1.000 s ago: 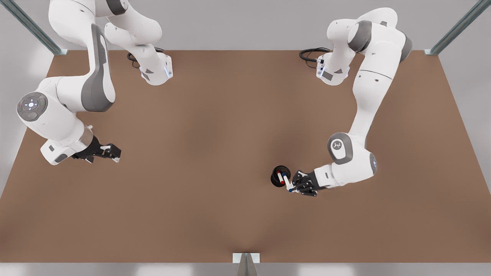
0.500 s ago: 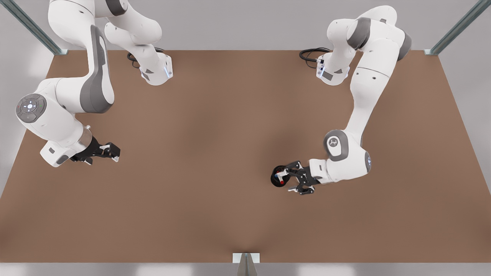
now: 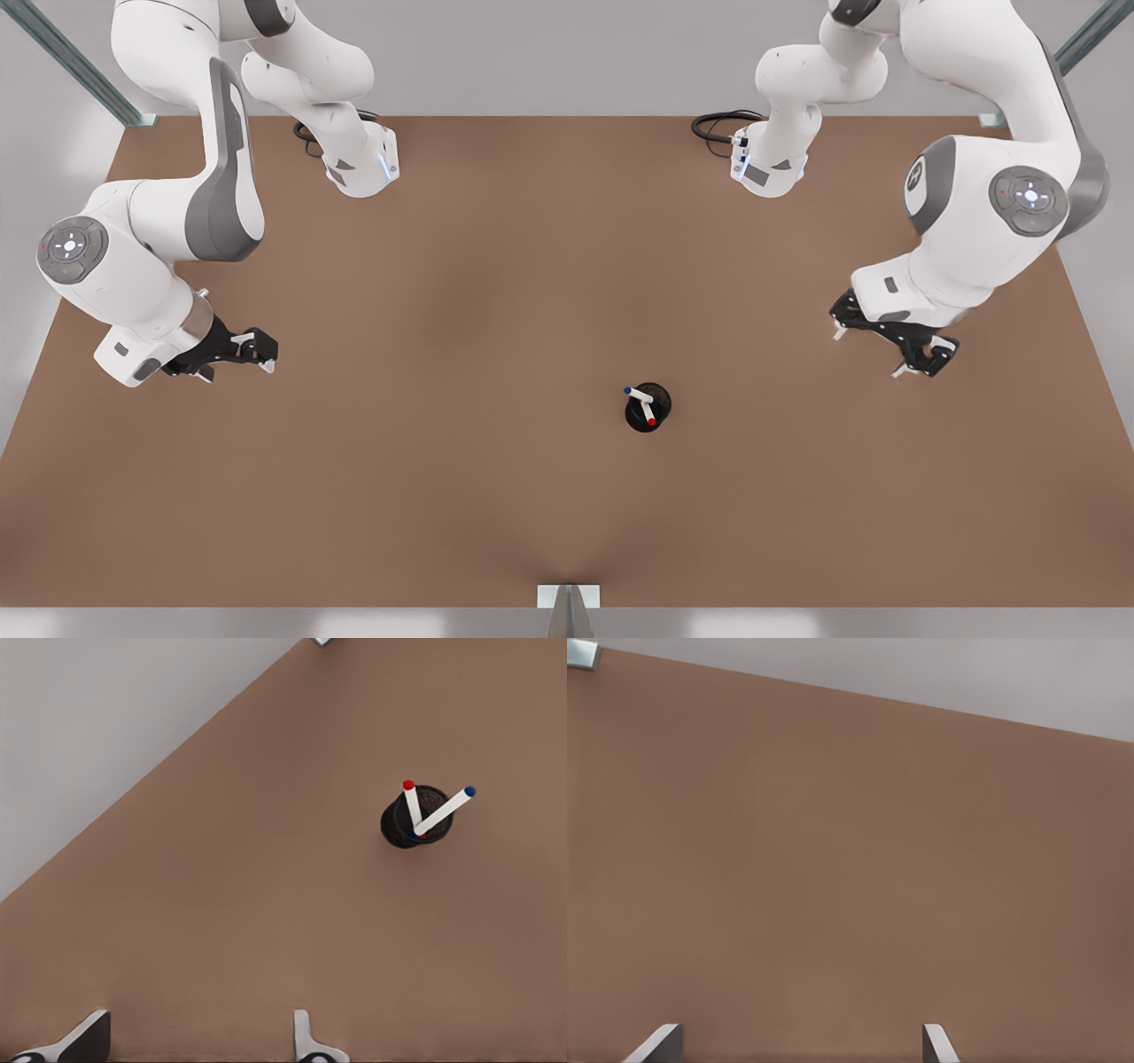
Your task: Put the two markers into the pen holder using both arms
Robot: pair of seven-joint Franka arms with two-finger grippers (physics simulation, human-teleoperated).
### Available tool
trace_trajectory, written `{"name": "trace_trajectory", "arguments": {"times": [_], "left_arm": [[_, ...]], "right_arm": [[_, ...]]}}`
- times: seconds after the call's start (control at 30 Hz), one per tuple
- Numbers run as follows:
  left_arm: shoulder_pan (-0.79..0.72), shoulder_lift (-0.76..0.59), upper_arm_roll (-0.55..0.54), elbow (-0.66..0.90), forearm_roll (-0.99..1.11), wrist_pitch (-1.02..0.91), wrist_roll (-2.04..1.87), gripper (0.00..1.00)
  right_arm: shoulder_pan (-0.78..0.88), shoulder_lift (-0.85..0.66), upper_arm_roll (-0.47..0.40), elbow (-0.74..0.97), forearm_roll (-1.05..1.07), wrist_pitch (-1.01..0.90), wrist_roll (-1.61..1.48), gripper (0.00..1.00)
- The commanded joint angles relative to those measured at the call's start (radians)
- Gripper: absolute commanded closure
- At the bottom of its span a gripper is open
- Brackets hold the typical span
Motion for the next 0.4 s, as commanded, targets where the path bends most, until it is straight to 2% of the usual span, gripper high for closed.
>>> {"name": "trace_trajectory", "arguments": {"times": [0.0,0.07,0.1,0.13,0.37], "left_arm": [[-0.006,-0.003,0.002,-0.005,0.037,-0.138,-0.516,0.00],[-0.007,0.020,0.002,0.015,0.034,-0.167,-0.519,0.00],[-0.006,0.073,0.002,0.095,0.039,-0.201,-0.521,0.00],[-0.004,0.084,0.002,0.109,0.039,-0.203,-0.521,0.00],[-0.010,0.087,0.002,0.110,0.039,-0.187,-0.556,0.00]], "right_arm": [[-0.001,-0.001,0.000,0.001,0.001,0.000,-0.032,0.00],[0.000,-0.001,0.001,0.001,0.001,0.000,-0.029,0.00],[0.000,-0.001,0.001,0.001,0.001,0.000,-0.031,0.00],[0.000,-0.001,0.001,0.001,0.001,0.000,-0.032,0.00],[-0.003,-0.001,0.001,0.001,0.001,0.000,-0.032,0.00]]}}
